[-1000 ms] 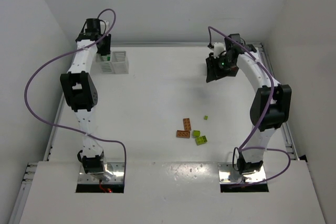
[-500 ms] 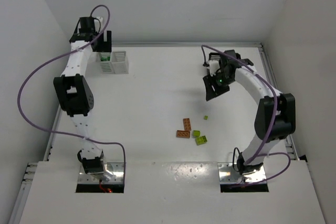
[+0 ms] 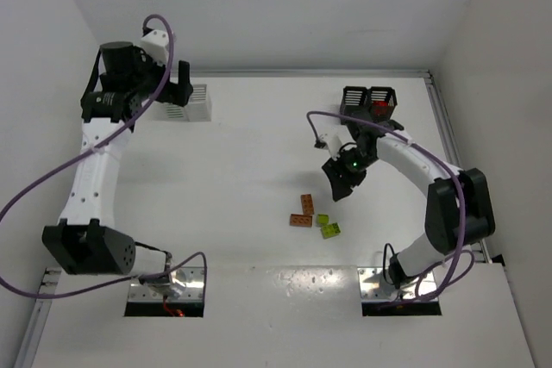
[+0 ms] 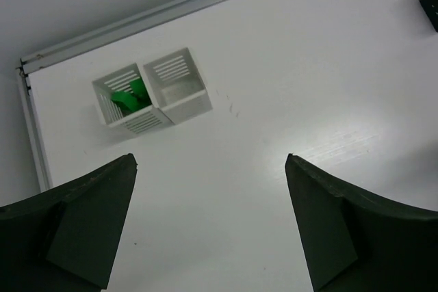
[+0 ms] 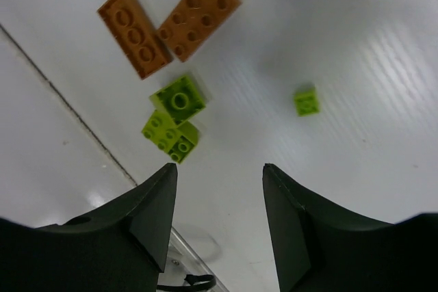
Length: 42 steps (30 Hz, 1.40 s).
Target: Sort the legos into containers by color
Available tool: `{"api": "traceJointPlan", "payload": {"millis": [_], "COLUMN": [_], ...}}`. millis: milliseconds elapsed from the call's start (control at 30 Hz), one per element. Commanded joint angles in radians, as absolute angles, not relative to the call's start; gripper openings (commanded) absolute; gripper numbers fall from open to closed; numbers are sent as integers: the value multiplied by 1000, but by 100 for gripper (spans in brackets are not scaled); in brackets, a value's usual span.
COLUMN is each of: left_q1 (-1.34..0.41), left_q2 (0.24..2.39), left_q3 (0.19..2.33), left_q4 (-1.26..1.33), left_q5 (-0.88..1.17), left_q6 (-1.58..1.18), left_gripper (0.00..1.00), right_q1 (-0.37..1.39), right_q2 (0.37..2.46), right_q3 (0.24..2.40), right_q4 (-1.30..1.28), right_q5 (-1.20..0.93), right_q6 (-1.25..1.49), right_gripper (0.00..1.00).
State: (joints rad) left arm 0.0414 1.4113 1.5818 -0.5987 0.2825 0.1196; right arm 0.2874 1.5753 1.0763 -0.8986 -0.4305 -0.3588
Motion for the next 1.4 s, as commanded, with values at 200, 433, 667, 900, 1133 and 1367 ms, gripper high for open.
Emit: {"api": "traceJointPlan", "payload": {"millis": [200,433,667,900,1133,1367], "left_q1": [26,8,8,8,8,8], "left_q2": [1296,1308,1286,1224,1201,1190], "left_q3": [1519,1540,1528,1460,1431,1346], "left_q4": [-726,-735,-735,-735,-735,-678], "left_q5": [273,285,276,227,218,218], "left_q6": [141,109,121,153,175,184], "left_gripper": [97,97,98,100,100,100], "right_q1": [462,548,597,627,655,684], "right_q2": [1528,1551,1598,1629,1684,1732], "right_q3": [1014,976,943,953,982,983], "right_q4": [-899,-855,-810,-739,-706,-706], "right_q5": [-453,-393,-351,-295,-241,-221], "right_q6": [-448,-405,-374,-327,-302,-302], "right_gripper": [54,54,54,53,53,51]}}
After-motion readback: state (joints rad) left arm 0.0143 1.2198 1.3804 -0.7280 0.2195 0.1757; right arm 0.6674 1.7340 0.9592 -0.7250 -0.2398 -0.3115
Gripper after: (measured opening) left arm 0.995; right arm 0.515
